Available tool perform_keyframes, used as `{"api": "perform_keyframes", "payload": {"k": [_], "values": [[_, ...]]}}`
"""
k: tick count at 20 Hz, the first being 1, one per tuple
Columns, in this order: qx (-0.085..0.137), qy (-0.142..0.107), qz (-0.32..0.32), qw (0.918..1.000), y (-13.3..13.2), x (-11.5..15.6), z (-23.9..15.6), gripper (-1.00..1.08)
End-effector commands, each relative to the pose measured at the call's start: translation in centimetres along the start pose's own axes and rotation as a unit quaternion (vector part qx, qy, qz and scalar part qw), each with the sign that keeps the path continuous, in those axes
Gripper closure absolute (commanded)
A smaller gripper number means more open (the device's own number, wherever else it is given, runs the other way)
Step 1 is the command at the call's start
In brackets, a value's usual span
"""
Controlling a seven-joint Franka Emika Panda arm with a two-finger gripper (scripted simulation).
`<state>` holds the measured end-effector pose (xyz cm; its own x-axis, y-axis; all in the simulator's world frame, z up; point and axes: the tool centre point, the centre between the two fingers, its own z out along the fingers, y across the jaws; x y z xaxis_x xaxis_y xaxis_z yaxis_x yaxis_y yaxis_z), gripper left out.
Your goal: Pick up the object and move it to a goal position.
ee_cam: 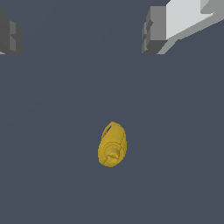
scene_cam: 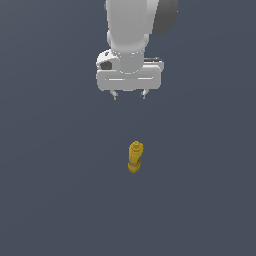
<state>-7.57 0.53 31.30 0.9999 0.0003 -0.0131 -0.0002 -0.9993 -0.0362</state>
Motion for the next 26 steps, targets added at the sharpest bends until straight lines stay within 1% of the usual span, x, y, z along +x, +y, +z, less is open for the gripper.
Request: {"api": "perform_keyframes", "payload": {"k": [1, 4, 10, 15, 20, 26], "values": [[0.0, 0.0, 0.0, 1.0, 0.0, 0.0, 0.0, -0.92], [-0.003, -0.003, -0.002, 1.0, 0.0, -0.1, 0.1, -0.92], [-0.016, -0.019, -0.016, 0.9996, -0.2, -0.6, 0.8, -0.92], [-0.016, -0.019, -0.014, 0.9996, -0.2, -0.6, 0.8, -0.92], [-0.016, -0.017, 0.0, 0.9997, -0.4, 0.4, 1.2, -0.92], [-0.017, -0.012, 0.037, 0.9991, -0.7, 2.7, 2.3, -0.92]]}}
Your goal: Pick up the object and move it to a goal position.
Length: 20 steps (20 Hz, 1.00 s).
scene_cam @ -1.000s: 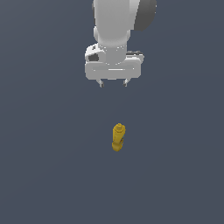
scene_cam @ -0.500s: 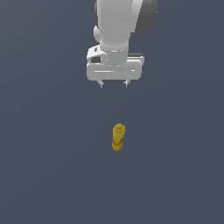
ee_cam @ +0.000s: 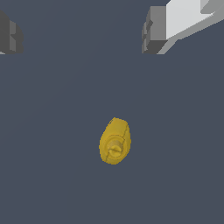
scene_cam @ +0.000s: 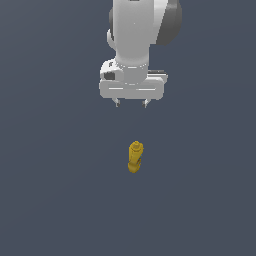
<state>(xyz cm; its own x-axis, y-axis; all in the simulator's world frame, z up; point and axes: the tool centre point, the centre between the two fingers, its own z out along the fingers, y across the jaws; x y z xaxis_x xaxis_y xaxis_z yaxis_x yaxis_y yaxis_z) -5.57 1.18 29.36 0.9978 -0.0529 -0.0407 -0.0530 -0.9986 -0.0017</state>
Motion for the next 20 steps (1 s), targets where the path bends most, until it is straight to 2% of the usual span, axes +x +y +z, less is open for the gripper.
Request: {"api": "perform_keyframes", "payload": {"k": [1, 11, 20], "values": [[0.0, 0.002, 0.019, 0.9998, -0.3, 1.2, 0.6, -0.92], [0.001, 0.013, 0.121, 0.9925, -1.7, 7.1, 4.2, -0.92], [0.003, 0.019, 0.174, 0.9846, -2.5, 10.0, 6.5, -0.92]]}}
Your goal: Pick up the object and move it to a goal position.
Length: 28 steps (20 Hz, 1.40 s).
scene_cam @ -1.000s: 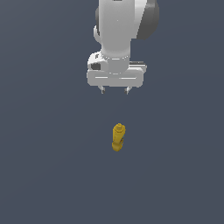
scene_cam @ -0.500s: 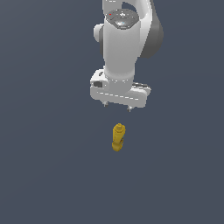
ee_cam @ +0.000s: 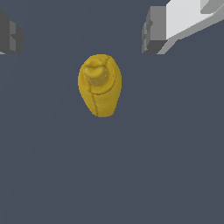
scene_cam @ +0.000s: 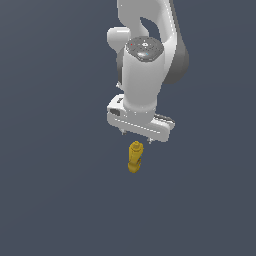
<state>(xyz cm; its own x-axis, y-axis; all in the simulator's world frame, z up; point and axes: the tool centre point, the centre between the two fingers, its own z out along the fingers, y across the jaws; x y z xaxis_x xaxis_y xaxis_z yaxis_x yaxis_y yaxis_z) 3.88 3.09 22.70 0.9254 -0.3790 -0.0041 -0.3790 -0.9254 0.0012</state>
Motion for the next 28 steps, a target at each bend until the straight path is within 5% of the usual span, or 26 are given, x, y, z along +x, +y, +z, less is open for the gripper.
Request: {"api": "perform_keyframes", "payload": {"k": [1, 25, 26, 28], "values": [[0.0, 0.002, 0.01, 1.0, -0.3, 0.4, 0.4, -0.92], [0.001, 0.002, 0.015, 0.9999, -0.5, 0.6, 5.7, -0.92], [0.001, 0.002, 0.015, 0.9999, -0.5, 0.6, 5.7, 1.08], [0.001, 0.002, 0.015, 0.9999, -0.5, 0.6, 5.7, 1.08]]}}
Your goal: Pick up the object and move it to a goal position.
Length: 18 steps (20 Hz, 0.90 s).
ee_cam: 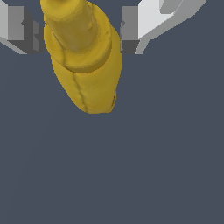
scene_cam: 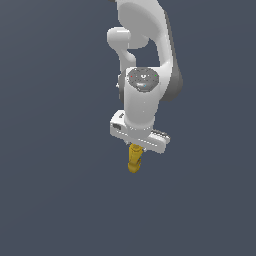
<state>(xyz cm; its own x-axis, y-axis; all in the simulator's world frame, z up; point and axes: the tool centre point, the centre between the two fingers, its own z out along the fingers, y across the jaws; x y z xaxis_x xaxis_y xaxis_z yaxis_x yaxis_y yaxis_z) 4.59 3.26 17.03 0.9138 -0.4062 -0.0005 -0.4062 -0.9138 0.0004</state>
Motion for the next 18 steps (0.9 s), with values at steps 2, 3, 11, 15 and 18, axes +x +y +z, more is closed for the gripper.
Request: {"api": "perform_keyframes", "payload": {"k": [2, 3, 11, 15, 18], "values": [[0.0, 0.0, 0.0, 1.0, 0.0, 0.0, 0.0, 1.08], [0.0, 0.0, 0.0, 1.0, 0.0, 0.0, 0.0, 1.08], [0.0, 0.0, 0.0, 1.0, 0.0, -0.1, -0.3, 1.08], [0.0, 0.0, 0.0, 1.0, 0.1, -0.3, -1.6, 1.08], [0.0, 0.0, 0.0, 1.0, 0.3, -0.7, -3.3, 1.08]]}}
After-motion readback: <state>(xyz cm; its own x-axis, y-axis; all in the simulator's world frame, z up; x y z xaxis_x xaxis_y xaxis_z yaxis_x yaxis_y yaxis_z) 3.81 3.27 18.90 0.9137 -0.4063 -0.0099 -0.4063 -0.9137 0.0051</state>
